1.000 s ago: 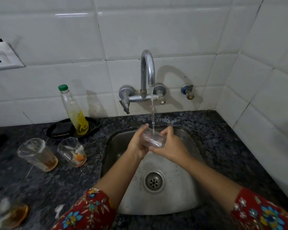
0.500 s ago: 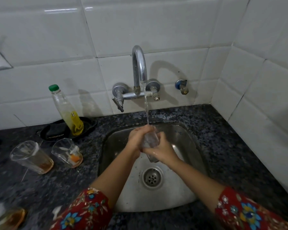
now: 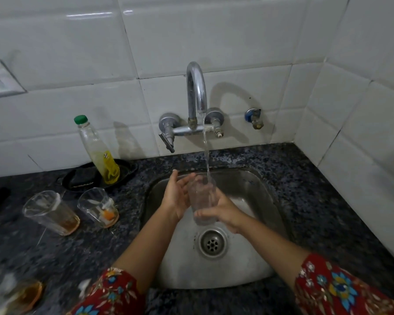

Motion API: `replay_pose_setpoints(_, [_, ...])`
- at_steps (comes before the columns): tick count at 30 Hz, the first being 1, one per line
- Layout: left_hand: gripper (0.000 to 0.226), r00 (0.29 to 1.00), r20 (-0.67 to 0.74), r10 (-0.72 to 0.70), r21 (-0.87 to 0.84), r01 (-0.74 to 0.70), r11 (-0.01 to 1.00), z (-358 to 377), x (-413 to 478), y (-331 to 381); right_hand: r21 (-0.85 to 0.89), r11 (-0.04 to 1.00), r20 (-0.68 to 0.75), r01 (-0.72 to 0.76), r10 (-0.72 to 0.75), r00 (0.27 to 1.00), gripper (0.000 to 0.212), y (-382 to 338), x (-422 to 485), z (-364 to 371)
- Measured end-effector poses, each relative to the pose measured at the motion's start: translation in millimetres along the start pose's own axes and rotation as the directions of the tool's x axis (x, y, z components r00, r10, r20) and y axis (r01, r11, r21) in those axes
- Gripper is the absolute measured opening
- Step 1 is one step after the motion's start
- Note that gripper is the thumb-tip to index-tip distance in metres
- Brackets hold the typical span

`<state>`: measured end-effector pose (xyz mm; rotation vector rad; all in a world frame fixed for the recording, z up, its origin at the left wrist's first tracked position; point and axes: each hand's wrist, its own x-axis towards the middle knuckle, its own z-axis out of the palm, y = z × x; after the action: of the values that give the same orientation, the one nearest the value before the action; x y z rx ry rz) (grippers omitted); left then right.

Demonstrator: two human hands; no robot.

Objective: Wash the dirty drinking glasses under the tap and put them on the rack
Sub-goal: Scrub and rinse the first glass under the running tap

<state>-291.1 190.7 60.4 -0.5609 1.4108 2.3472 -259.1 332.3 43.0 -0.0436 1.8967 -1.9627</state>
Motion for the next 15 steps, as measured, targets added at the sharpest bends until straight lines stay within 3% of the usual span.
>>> replay_pose_setpoints(2, [0.063, 1.0, -0.002, 0.024, 0.084, -0.024, 0.996, -3, 0, -1, 0.026, 1.0, -0.018, -0.006, 0.007, 1.0, 0.048, 8, -4, -4])
replay_pose_setpoints(4, [0.059, 0.999, 0.0, 0.032, 0.149, -0.032, 0.988, -3, 0, -2, 0.107, 0.994, -0.128, -0.026, 0.04, 0.991, 0.045, 9, 0, -10])
replay_pose_setpoints(6, [0.057, 0.999, 0.032, 0.034, 0.166, -0.038, 0.985, 1, -3, -2, 0.096, 0.994, -0.103, -0.049, 0.059, 0.993, 0.045, 7, 4, -10])
replay_pose_setpoints(8, [0.06, 0.995, 0.088, 0.051, 0.18, -0.066, 0.981, 4, -7, -1, -0.005, 0.997, -0.035, -0.075, 0.075, 0.997, 0.051, 10, 6, -8])
replay_pose_setpoints(10, [0.059, 0.989, 0.118, 0.086, 0.262, -0.115, 0.958, 7, -11, -2, -0.104, 0.989, -0.072, -0.11, 0.103, 0.992, 0.058, 9, 1, -8])
replay_pose_setpoints(13, [0.061, 0.988, 0.092, 0.126, 0.453, -0.154, 0.878, 4, -14, -14, -0.315, 0.943, -0.112, -0.11, 0.079, 0.991, 0.057, 2, -3, -18])
replay_pose_setpoints(15, [0.05, 0.993, 0.055, 0.107, 0.456, -0.12, 0.882, -2, -11, -23, -0.429, 0.897, -0.139, -0.105, 0.049, 0.989, 0.059, -7, -2, -25])
